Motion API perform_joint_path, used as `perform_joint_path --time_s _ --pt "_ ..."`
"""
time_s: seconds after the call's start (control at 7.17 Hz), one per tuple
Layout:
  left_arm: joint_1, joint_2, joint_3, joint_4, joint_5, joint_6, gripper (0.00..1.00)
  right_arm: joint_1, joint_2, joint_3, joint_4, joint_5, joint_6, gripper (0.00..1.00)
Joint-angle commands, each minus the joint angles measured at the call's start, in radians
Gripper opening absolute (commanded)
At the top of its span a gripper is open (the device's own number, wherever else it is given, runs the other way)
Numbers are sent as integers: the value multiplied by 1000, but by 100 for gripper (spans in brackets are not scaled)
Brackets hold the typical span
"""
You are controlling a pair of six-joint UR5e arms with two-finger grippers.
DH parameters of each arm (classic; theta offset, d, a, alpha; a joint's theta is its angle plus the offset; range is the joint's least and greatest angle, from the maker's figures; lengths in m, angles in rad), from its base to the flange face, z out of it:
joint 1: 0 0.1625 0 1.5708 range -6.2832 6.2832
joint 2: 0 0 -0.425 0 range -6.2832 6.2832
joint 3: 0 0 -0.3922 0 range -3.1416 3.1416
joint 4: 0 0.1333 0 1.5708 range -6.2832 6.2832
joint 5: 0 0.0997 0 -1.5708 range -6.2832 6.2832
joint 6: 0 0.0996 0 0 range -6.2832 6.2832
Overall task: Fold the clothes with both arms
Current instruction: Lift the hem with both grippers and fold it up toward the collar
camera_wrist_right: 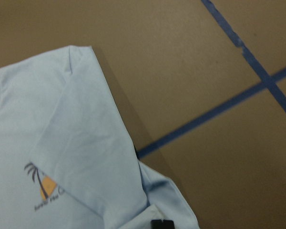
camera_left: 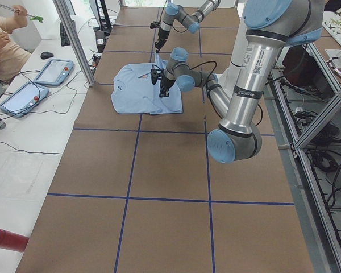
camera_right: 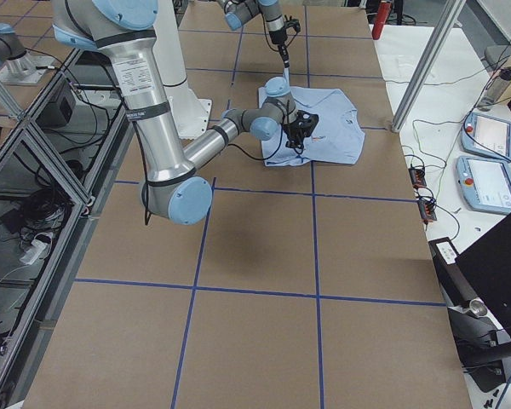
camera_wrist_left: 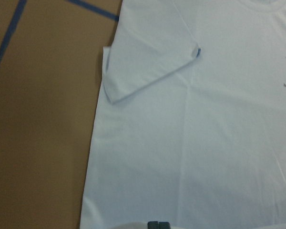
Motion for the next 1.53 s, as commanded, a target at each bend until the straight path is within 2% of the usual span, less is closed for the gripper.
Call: perform_joint_path --time_s 0.0,0.14,0.28,0.42,0.56,0.84,1.12,1.26,1.39 --pt "-90 -81 247 -179 2 40 0 70 200 -269 3 4 -67 0" --pt "-112 -142 350 -221 5 40 0 81 250 -343 4 4 -94 0" --pt "-135 -167 409 -270 14 40 0 86 309 -429 6 6 -107 0" --pt "-135 -191 457 -309 64 42 0 89 332 -474 7 4 -137 0" --pt "-135 -242 524 -321 69 51 0 90 334 -494 10 3 -148 0" --pt "-135 -256 608 -413 70 54 0 90 373 -539 10 -2 -151 0" --pt "-133 -258 636 -426 70 68 0 90 374 -556 12 -6 -157 0" --pt "-133 -259 641 -427 70 83 6 90 374 -556 15 -6 -174 0" --pt "-133 -259 665 -453 70 83 39 90 374 -556 54 -6 -189 32"
